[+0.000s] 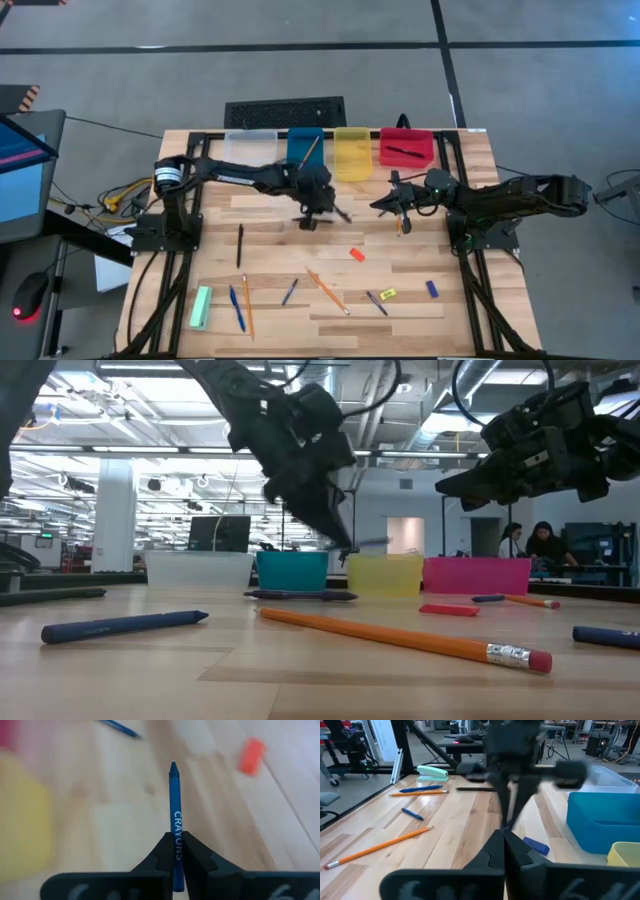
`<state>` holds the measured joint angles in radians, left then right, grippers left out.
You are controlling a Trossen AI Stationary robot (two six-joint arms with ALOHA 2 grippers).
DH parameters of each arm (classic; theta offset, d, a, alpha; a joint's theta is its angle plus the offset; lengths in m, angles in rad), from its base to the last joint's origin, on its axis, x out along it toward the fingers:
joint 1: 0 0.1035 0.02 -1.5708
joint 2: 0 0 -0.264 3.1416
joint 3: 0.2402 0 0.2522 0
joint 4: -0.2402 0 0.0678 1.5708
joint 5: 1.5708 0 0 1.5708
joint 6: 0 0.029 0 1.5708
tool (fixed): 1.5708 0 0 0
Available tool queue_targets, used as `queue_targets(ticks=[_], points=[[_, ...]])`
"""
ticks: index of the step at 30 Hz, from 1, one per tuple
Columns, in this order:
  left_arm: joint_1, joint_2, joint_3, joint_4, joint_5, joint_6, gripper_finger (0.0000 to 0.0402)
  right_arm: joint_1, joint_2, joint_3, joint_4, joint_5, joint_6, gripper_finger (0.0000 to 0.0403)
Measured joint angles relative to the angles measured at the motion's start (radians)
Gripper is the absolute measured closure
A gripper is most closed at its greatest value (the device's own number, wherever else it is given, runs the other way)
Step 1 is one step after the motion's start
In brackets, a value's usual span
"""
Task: Sort crayons/erasers/pens/pencils in bins
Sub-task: Put the blue crayon into the yellow bin
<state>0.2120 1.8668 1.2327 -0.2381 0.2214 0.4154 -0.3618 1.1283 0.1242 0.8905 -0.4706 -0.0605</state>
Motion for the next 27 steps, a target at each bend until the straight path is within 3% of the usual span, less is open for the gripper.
queue_targets(ticks=[5,10,22,27], points=[[0.095,-0.029,0.011,0.074,-0.05,-0.067,0.0396,0.0,0.0,0.0,0.0,0.0,0.0,0.0395],[0.182,0.019,0.133,0.038,-0.043,-0.058,0.0396,0.0,0.0,0.0,0.005,0.0,0.0,0.0395],[0.29,0.355,0.622,-0.287,0.061,0.005,0.0396,0.0,0.0,0.0,0.003,0.0,0.0,0.0395],[0.296,0.493,0.784,-0.389,0.054,-0.012,0.0397,0.0,0.0,0.0,0.0,0.0,0.0,0.0395]])
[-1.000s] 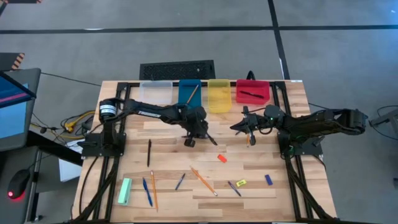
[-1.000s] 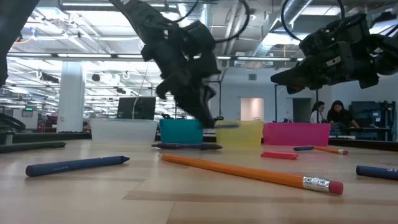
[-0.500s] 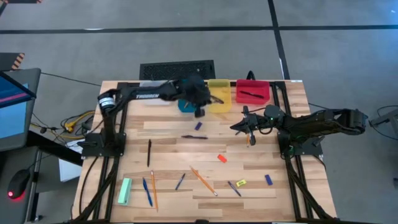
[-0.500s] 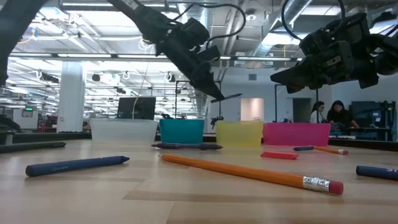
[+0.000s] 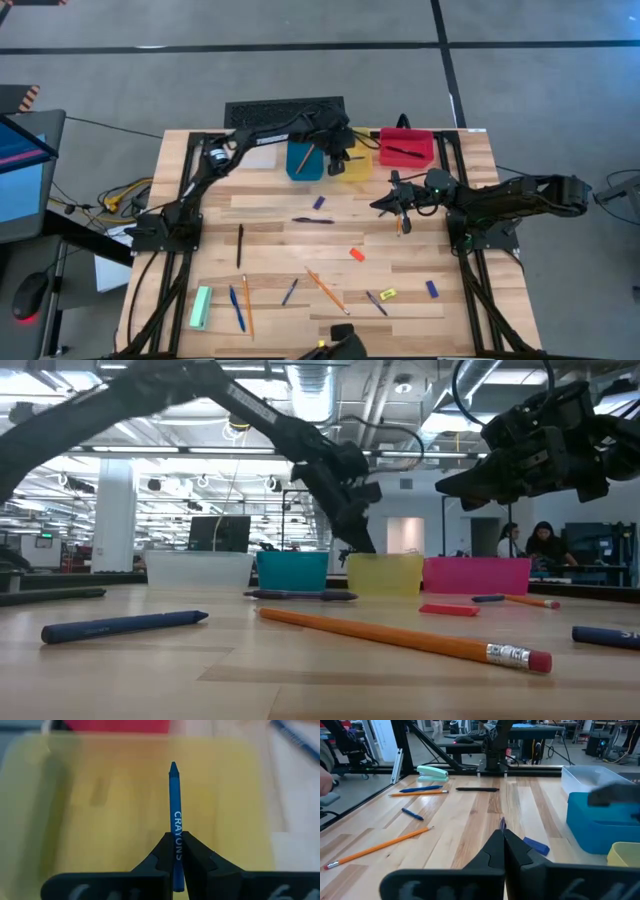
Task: Sort crayons/erasers/pens/pencils in bins
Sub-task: Put the blue crayon into the yellow bin
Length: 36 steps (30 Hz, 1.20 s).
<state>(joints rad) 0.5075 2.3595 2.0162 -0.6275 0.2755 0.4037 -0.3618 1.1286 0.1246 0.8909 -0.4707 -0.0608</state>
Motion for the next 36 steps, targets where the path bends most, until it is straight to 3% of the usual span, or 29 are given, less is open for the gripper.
queue_targets(ticks=[7,36], points=[[-0.001,0.063,0.13,-0.082,0.004,0.005,0.0397,0.0,0.0,0.0,-0.003,0.0,-0.002,0.0395],[0.0,0.066,0.132,-0.097,-0.02,-0.031,0.0355,0.0,0.0,0.0,-0.013,0.0,-0.019,0.0395]])
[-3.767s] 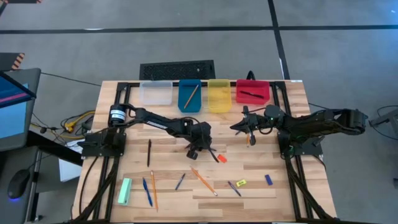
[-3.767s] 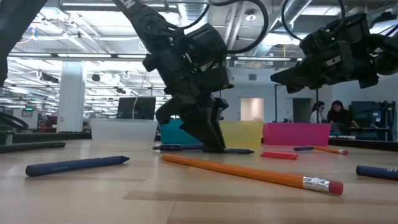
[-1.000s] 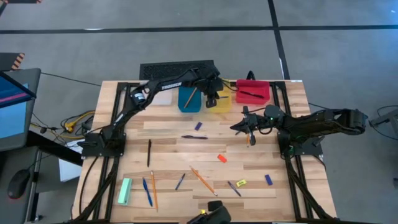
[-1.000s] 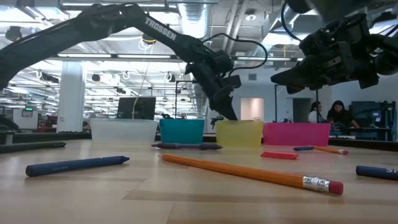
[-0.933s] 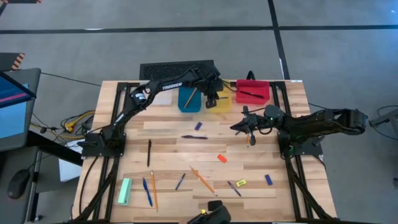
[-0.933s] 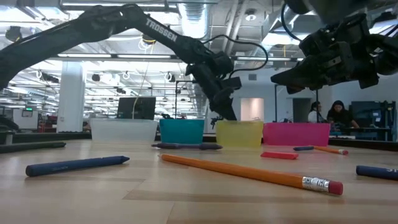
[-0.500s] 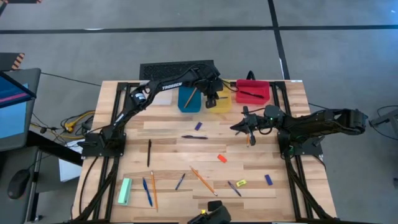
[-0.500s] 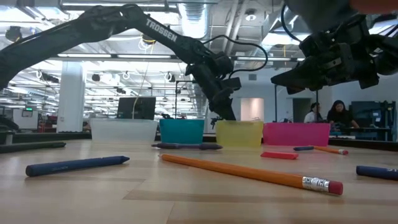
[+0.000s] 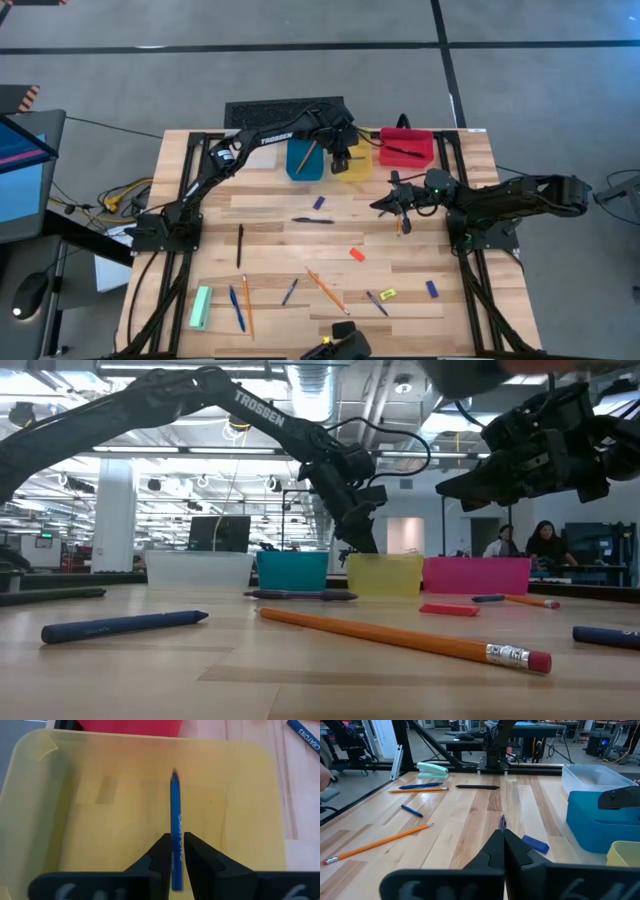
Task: Sort crayons/erasers/pens/pencils in bins
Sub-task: Put the blue crayon into the yellow bin, then put the orange eraser into the transparent bin
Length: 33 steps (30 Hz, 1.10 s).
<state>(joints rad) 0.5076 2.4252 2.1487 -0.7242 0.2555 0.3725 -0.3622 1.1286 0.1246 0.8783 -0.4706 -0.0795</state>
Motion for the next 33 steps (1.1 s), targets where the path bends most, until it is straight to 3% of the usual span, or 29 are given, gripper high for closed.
queue_targets(ticks=[8,17,23,33], points=[[-0.003,0.0,0.019,-0.024,-0.034,-0.011,0.0339,0.0,0.0,0.0,-0.012,0.0,0.0,0.0395],[-0.003,-0.006,0.145,-0.121,-0.033,-0.002,0.0397,0.0,0.0,0.0,-0.029,0.0,-0.005,0.0395],[-0.026,-0.006,0.164,-0.131,-0.151,0.038,0.0401,0.0,0.0,0.0,-0.036,0.0,-0.024,0.0395],[-0.032,-0.006,0.158,-0.123,-0.174,0.027,0.0401,0.0,0.0,-0.015,-0.063,0.039,-0.065,0.0395]])
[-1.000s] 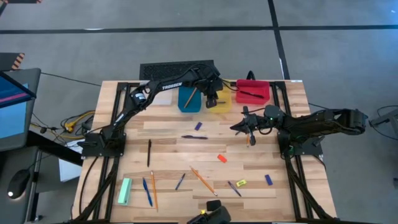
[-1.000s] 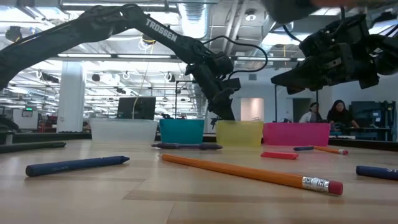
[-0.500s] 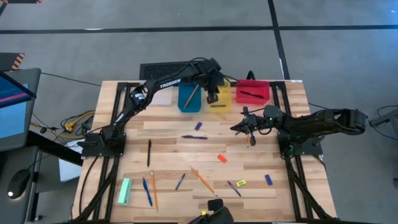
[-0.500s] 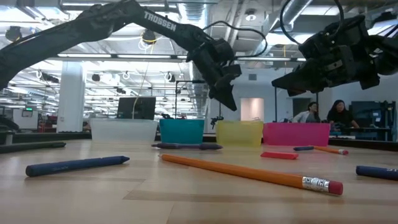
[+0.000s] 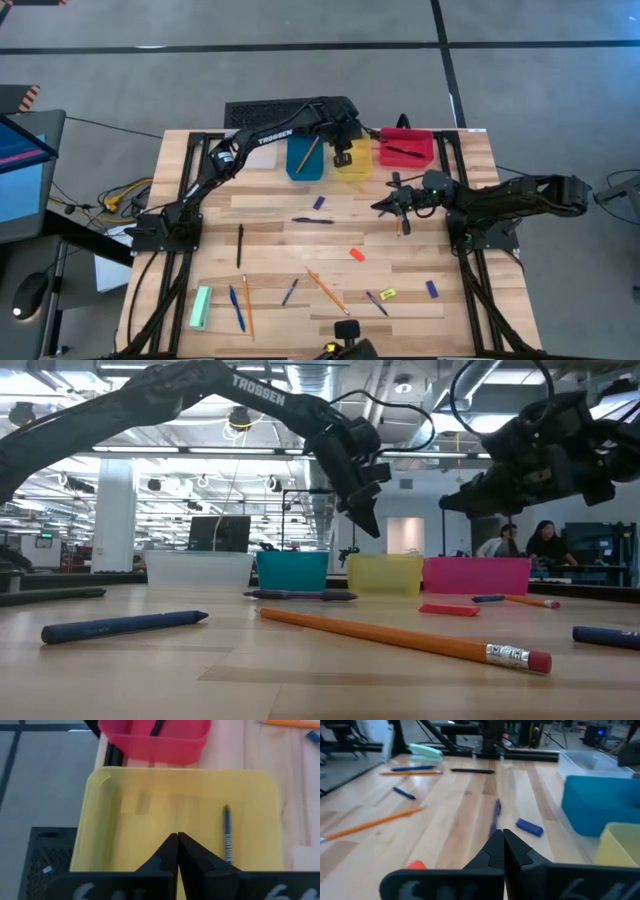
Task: Sort crayons/erasers/pens/pencils in bins
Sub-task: Put the orange eraser into the transparent bin
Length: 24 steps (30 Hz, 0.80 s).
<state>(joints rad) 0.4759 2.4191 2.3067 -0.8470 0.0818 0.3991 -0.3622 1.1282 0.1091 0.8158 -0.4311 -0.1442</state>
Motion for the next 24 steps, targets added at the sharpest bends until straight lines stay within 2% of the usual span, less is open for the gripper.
queue_targets(ticks=[4,14,24], points=[[-0.006,0.0,-0.007,-0.002,-0.045,0.004,0.0401,-0.005,0.0,-0.015,0.016,0.017,-0.006,0.0395],[-0.01,-0.004,-0.014,0.024,-0.04,-0.021,0.0401,-0.007,0.0,-0.016,0.008,0.017,-0.004,0.0395],[-0.017,-0.059,-0.226,0.304,-0.018,-0.064,0.0401,-0.005,0.0,-0.016,0.033,0.017,-0.003,0.0395]])
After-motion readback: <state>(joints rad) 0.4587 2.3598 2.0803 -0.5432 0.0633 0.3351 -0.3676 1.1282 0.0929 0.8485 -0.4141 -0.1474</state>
